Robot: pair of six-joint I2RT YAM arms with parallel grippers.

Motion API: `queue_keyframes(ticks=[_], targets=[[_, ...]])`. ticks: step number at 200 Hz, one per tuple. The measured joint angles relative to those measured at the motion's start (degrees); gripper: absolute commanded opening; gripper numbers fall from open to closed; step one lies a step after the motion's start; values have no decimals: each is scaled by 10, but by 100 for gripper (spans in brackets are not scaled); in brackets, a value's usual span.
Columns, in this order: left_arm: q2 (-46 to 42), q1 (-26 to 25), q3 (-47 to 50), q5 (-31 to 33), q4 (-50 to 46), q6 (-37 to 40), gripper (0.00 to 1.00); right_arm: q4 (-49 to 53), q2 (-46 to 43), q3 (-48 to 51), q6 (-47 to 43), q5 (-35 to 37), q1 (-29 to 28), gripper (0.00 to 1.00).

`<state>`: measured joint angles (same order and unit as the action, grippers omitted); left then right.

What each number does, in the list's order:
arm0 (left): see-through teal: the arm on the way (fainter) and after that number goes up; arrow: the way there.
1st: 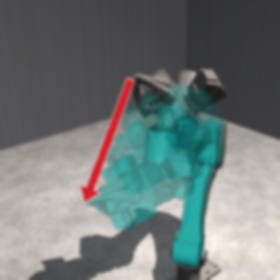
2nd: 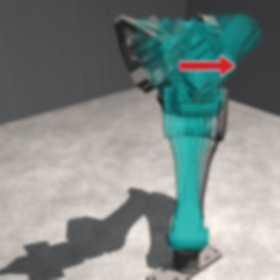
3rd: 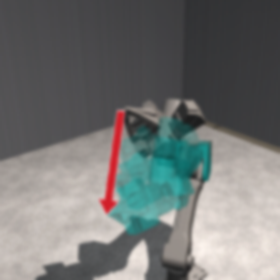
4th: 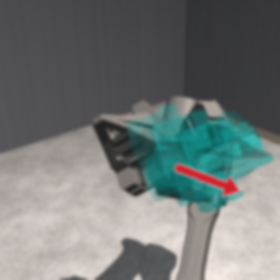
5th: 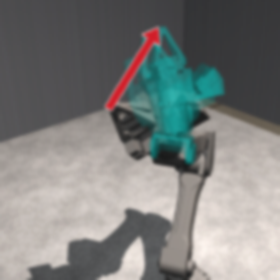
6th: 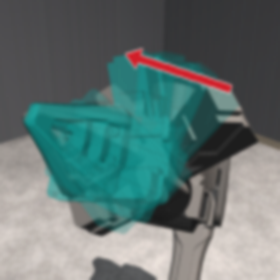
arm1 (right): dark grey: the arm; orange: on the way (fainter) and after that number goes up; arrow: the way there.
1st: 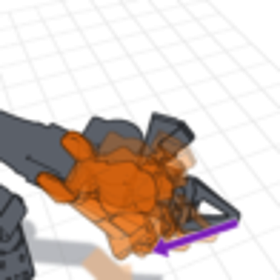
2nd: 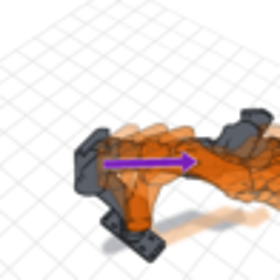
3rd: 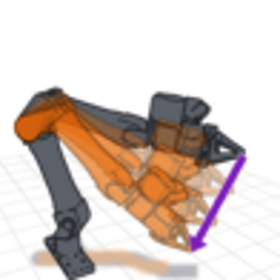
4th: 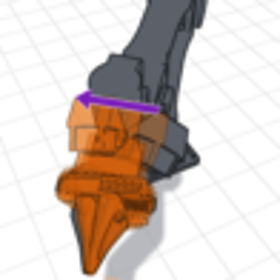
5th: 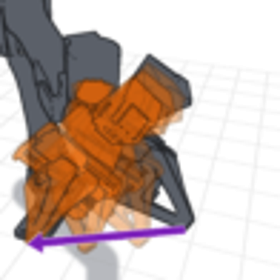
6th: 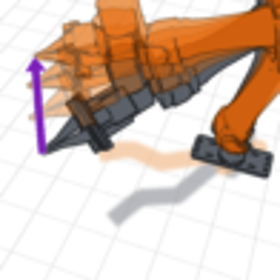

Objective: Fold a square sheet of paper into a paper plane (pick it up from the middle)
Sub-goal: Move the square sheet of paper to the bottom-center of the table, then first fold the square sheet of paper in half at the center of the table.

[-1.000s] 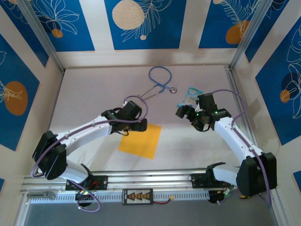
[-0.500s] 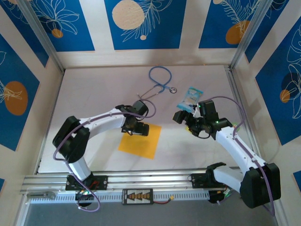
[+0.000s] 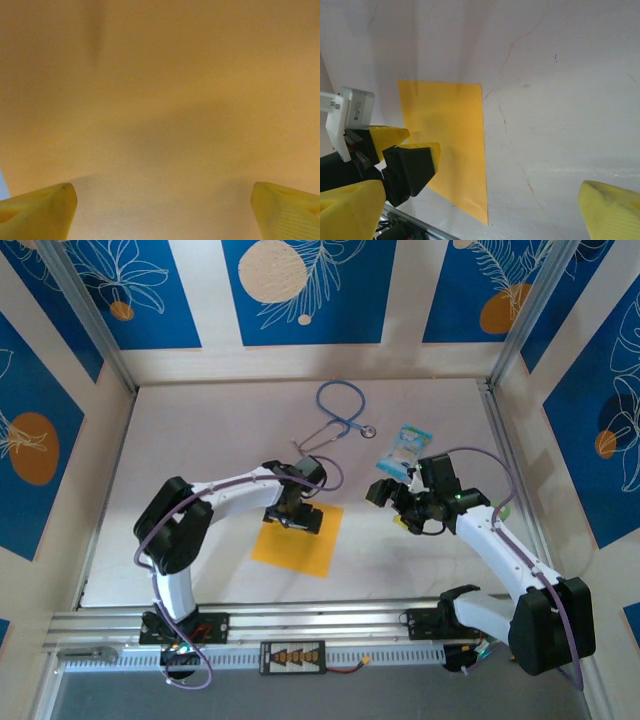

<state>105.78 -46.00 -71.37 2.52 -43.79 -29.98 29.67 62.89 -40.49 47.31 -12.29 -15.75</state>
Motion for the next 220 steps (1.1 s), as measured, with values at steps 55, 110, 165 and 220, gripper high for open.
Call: queue_keyframes(ticks=[55, 110, 165, 220], targets=[[7, -12, -4, -1, -9, -14, 90, 0, 0, 0, 8, -2, -1, 99], [31, -21, -4, -1, -9, -26, 89, 0, 0, 0, 10, -2, -1, 99], [33, -23, -4, 2, -8, -31, 87, 5, 0, 0, 13, -2, -1, 99], [33, -26, -7, 6, -13, -41, 88, 12, 0, 0, 13, -2, 0, 99]])
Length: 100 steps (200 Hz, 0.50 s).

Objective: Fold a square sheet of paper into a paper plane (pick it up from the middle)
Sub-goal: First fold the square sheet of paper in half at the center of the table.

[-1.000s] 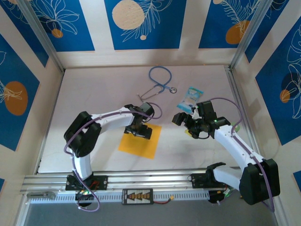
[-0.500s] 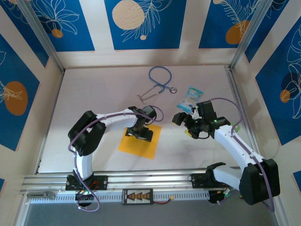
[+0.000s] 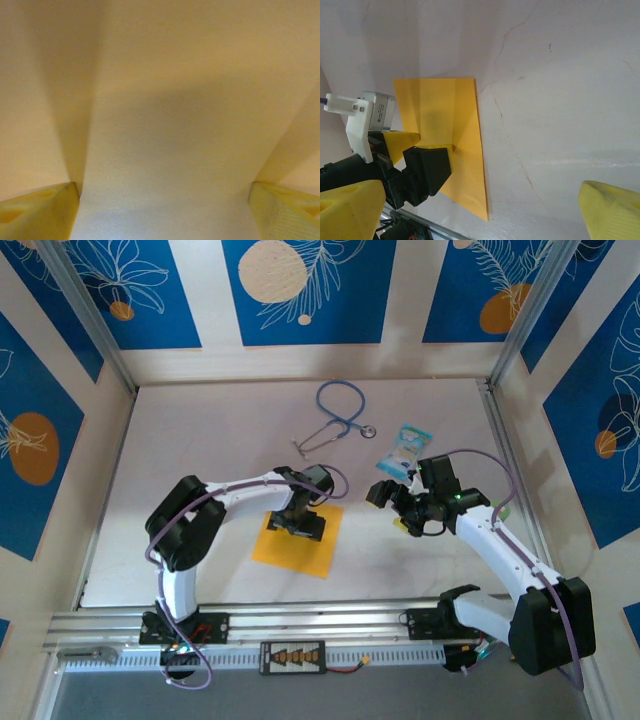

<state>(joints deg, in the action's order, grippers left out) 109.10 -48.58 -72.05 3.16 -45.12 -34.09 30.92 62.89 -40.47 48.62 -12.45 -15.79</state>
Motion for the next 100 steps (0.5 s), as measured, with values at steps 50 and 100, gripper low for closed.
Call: queue_keyframes(ticks=[50, 100], targets=[[-2, -1, -10, 23, -27, -6, 90, 0, -1, 0, 0, 0, 0, 99], [-7, -1, -10, 23, -24, -12, 90, -1, -5, 8, 2, 0, 0, 99]])
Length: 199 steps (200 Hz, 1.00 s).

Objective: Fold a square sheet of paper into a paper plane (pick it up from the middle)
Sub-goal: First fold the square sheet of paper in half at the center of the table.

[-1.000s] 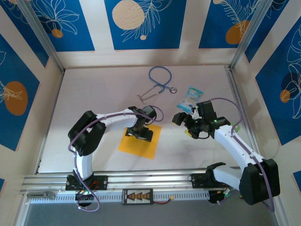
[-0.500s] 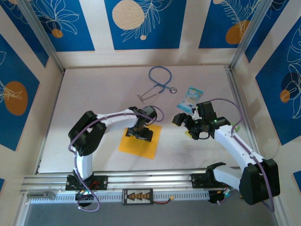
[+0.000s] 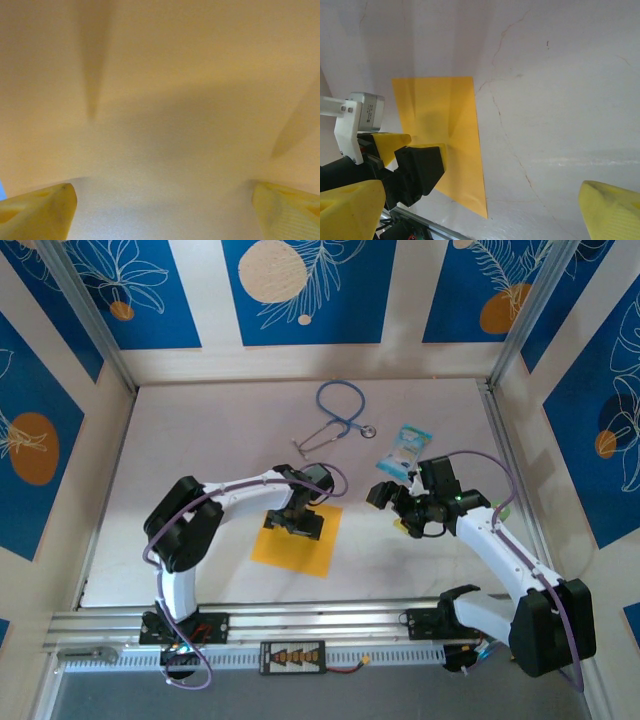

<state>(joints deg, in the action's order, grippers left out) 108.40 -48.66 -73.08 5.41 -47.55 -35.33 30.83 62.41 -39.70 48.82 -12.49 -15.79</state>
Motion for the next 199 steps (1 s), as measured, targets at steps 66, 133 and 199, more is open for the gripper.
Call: queue_keyframes(ticks=[66, 133, 199], targets=[[16, 0, 0, -13, 15, 3, 89, -4, -3, 26, 4, -6, 6, 99], [17, 0, 1, -19, 19, 3, 85, -5, -17, 36, 6, -10, 14, 99], [17, 0, 1, -20, 21, -2, 81, -8, -17, 36, 9, -11, 16, 99]])
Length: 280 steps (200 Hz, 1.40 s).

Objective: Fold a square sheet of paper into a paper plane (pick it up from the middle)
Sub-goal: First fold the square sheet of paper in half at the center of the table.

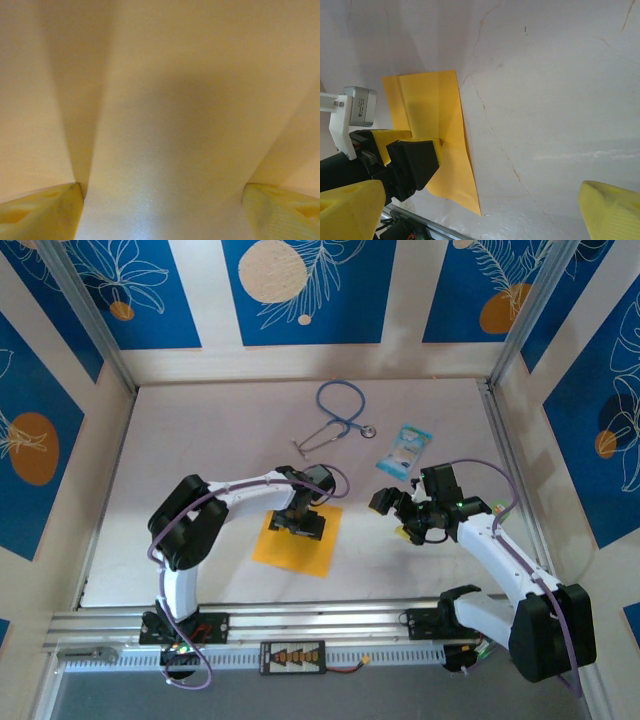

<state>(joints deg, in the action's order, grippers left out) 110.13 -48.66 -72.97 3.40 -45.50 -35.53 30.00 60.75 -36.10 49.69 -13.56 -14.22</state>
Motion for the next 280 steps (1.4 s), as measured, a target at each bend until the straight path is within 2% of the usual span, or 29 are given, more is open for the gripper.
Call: queue_keyframes(ticks=[22, 53, 102, 166, 182, 280], targets=[[-1, -1, 0, -2, 1, 0, 79, 0, 0, 0, 2, 0, 0, 99], [-3, -2, 2, -2, 5, -3, 72, -2, 0, 0, 2, 0, 0, 99], [-6, -4, 5, 1, 17, -16, 53, -9, 0, 0, 1, -5, 1, 99], [-39, -4, 41, 44, 42, -41, 47, -11, 0, 0, 3, -5, 3, 99], [-46, -4, 44, 49, 48, -49, 40, -14, 0, 1, 5, -5, 3, 99], [-65, -4, 44, 52, 65, -51, 36, -23, -6, 14, 17, -6, 16, 99]])
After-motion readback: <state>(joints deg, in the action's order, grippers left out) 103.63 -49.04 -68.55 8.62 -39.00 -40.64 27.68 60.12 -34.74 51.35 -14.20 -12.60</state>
